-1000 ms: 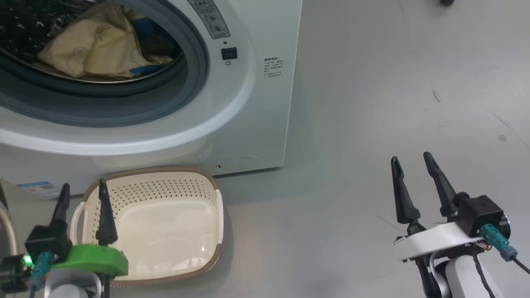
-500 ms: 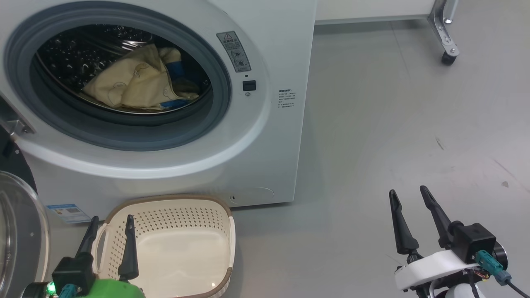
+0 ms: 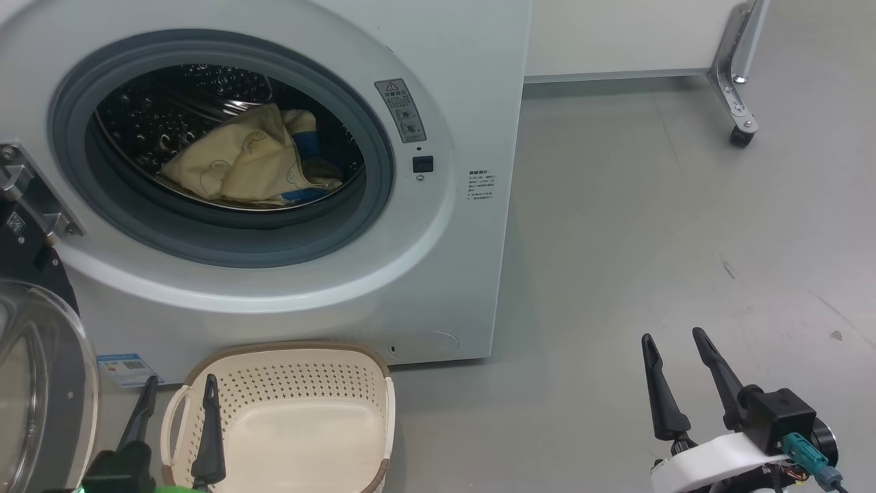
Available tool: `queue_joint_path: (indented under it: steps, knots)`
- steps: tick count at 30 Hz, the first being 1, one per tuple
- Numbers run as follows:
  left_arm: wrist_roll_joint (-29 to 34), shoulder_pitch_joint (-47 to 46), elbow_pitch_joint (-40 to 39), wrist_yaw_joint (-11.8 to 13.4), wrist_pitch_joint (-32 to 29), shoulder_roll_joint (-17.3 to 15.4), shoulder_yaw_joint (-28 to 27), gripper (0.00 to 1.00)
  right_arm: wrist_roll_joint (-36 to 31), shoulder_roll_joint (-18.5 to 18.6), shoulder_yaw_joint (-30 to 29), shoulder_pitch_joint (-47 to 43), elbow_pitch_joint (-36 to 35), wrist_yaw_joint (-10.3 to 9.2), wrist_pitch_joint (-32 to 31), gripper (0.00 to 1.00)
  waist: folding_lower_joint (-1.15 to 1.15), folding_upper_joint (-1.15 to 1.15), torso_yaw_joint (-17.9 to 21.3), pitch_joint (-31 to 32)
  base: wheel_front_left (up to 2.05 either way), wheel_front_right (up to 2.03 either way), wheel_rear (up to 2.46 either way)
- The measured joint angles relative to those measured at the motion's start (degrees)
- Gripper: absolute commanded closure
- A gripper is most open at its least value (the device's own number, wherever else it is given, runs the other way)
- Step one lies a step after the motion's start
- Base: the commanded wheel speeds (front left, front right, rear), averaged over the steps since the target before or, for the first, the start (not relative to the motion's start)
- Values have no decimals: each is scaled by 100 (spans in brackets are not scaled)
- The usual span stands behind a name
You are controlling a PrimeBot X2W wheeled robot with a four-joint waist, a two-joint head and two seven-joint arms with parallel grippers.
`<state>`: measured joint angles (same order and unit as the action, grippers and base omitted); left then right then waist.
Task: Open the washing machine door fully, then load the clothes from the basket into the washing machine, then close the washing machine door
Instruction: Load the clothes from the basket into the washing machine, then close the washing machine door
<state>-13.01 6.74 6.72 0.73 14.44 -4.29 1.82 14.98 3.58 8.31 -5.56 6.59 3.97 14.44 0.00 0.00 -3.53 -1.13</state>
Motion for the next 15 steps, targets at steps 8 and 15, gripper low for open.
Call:
queue_joint_path:
  steps: [8, 15]
  knots:
    - [2, 47, -113, 0, 0, -1, 16, 0, -5, 1, 1, 0, -54, 0, 0, 0, 0, 0, 5, -11, 0, 0, 0]
    - [9, 130, -201, 5, -25, -2, 29, 0, -7, 2, 0, -96, -71, -2, 0, 0, 0, 0, -32, 49, 0, 0, 0]
